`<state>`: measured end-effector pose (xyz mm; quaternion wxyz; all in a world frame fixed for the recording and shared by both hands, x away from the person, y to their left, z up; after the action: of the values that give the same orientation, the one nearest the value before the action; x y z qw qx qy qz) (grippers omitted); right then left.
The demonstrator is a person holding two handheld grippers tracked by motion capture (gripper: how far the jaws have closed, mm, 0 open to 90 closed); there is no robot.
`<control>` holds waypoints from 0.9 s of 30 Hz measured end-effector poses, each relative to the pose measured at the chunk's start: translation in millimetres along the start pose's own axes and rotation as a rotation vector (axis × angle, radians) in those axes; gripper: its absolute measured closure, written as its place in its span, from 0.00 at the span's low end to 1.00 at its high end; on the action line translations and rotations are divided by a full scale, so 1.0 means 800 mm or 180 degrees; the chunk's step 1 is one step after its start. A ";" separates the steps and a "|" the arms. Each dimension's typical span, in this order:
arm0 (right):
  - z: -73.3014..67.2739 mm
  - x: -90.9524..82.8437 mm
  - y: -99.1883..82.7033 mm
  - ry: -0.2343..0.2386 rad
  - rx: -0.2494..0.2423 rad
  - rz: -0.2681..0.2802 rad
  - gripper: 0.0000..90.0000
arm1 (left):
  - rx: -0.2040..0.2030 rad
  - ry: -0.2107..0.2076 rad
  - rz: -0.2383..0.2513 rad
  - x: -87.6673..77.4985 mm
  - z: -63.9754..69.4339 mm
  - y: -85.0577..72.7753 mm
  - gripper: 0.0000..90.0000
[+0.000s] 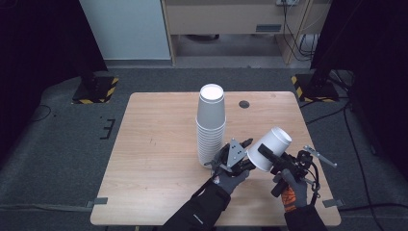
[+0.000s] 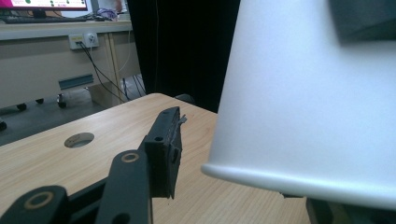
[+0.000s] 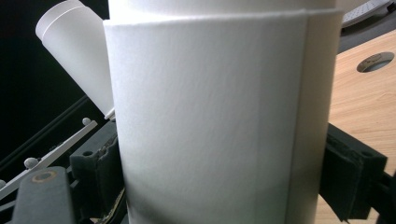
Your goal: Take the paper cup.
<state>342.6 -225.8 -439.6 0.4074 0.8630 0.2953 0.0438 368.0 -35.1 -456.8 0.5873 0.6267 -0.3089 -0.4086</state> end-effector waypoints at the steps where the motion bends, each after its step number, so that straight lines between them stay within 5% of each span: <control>1: 0.000 0.000 0.000 0.0010 0.0016 -0.0012 0.17 | 0.0000 0.0000 0.0000 0.000 0.000 0.000 0.56; 27: 0.012 0.004 -0.001 -0.0044 0.0020 -0.0052 0.16 | 0.0047 -0.0093 -0.0115 -0.006 0.001 -0.013 0.90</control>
<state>347.8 -230.0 -447.0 0.4070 0.8622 0.2997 0.0336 363.9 -30.2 -466.1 0.5706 0.6304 -0.3091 -0.4260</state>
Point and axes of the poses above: each handheld gripper's, and its own axes: x roughly forward along the jaws, y roughly out of its top, z roughly to its right, the point moved 1 cm from there along x, roughly forward along the jaws, and after that the axes turned 11 degrees about -y, right-handed, at the moved point
